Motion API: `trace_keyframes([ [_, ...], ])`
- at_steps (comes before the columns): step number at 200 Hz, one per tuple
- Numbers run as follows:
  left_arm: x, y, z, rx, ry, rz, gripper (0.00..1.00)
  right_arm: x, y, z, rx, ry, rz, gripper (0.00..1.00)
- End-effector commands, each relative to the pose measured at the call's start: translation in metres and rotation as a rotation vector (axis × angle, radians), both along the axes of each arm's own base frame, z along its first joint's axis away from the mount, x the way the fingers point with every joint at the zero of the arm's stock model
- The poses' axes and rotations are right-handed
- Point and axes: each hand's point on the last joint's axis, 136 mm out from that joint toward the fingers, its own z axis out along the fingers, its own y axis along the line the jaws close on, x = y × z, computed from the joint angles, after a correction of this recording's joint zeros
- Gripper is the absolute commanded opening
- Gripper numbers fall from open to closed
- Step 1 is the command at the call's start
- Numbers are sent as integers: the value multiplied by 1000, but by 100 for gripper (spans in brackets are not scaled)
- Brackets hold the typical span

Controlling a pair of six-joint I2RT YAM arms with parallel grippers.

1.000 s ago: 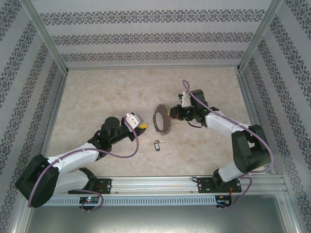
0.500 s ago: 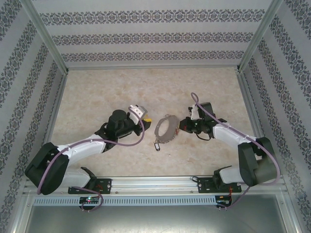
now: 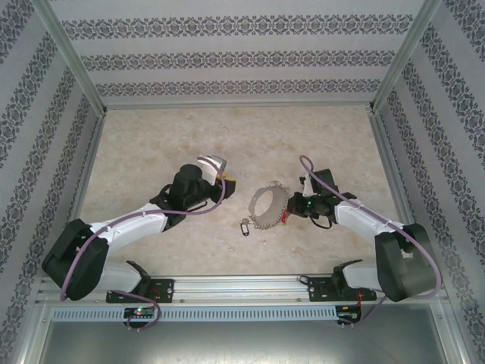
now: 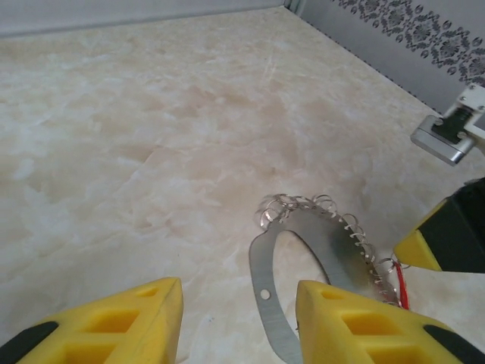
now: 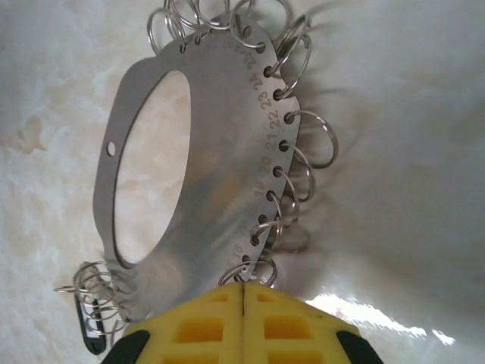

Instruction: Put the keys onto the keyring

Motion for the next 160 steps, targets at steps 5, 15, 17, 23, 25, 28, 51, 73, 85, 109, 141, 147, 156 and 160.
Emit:
trace_keyframes([
  [5, 10, 11, -1, -16, 62, 95, 46, -9, -15, -8, -62, 15, -35, 0],
  [15, 9, 8, -2, -17, 72, 84, 46, -12, -17, -10, -73, 23, -41, 0],
  [17, 10, 9, -2, -19, 73, 85, 46, -13, -18, -10, -74, 24, -43, 0],
  [23, 10, 8, -2, -23, 82, 85, 46, -14, -20, -11, -82, 26, -50, 0],
  [25, 9, 8, -2, -24, 86, 86, 46, -14, -21, -11, -87, 26, -54, 0],
  [28, 10, 7, -3, -25, 93, 85, 47, -14, -22, -11, -95, 26, -62, 0],
  [51, 8, 2, -5, -21, 129, 61, 48, -15, -37, -7, -142, 3, -130, 12],
  [73, 8, -4, -11, -22, 171, 39, 51, -10, -44, 5, -142, -47, -164, 24],
  [85, 9, -11, -15, -30, 201, 20, 52, -8, -50, 9, -141, -61, -187, 30],
  [109, 11, -28, -25, -37, 280, -40, 52, -1, -54, 15, -85, -81, -215, 33],
  [141, 18, -51, -49, -35, 443, -87, 52, 14, -45, 24, 41, -79, -186, 37],
  [147, 18, -55, -55, -33, 476, -95, 52, 18, -43, 24, 62, -71, -179, 37],
  [156, 20, -61, -63, -34, 526, -103, 52, 22, -39, 25, 97, -57, -163, 37],
  [160, 20, -63, -67, -32, 545, -107, 51, 24, -37, 24, 108, -52, -156, 37],
])
